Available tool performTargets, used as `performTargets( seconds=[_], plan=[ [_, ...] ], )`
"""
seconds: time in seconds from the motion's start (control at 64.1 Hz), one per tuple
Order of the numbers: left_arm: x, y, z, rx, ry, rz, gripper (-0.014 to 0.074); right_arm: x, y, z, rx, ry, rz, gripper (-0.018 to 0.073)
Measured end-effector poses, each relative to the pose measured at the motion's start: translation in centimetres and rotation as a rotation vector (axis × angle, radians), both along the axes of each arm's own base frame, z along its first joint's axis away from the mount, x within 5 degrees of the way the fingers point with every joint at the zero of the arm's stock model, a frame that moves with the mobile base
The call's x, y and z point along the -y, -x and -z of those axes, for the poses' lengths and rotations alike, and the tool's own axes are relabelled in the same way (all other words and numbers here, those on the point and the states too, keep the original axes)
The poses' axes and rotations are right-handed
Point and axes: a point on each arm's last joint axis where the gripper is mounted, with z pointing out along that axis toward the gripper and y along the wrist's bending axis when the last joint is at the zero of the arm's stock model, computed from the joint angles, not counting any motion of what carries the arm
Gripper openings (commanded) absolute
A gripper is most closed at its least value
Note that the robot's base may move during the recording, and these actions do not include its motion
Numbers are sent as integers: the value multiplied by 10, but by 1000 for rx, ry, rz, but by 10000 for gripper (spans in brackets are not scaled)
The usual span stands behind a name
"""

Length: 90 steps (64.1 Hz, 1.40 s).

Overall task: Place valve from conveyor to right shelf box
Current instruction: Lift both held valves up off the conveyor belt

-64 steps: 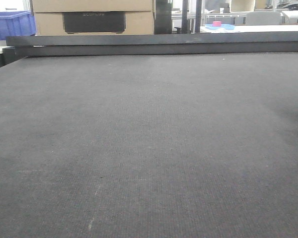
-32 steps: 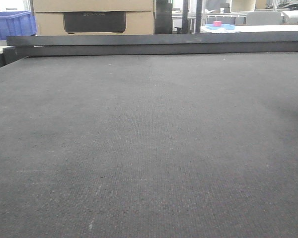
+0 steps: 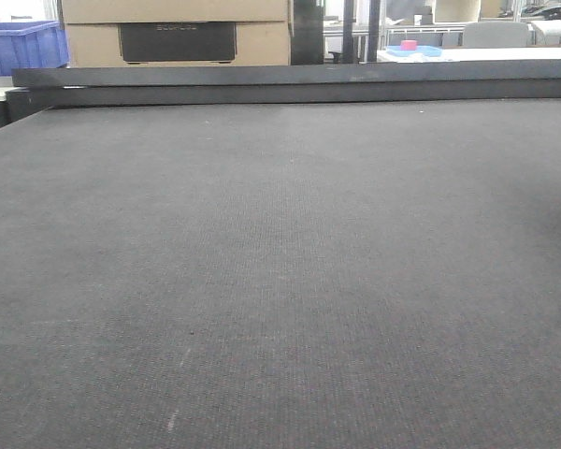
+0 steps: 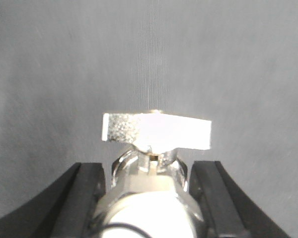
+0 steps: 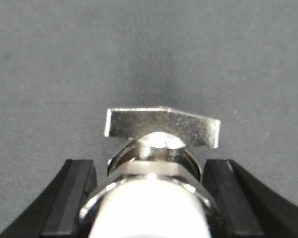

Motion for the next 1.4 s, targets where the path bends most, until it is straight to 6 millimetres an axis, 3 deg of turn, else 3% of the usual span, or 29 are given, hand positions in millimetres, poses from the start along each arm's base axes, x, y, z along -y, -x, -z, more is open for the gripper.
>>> performTargets(
  seconds=[0.265, 0.546, 1.405],
  plan=[
    [2, 58, 9, 155, 0, -11, -111, 2, 38, 5, 110, -3, 6, -163],
    [4, 99, 8, 269, -3, -12, -111, 3, 63, -16, 263, -10, 9, -163],
    [4, 106, 3, 311, -4, -14, -111, 3, 64, -19, 296, -11, 12, -163]
  ],
)
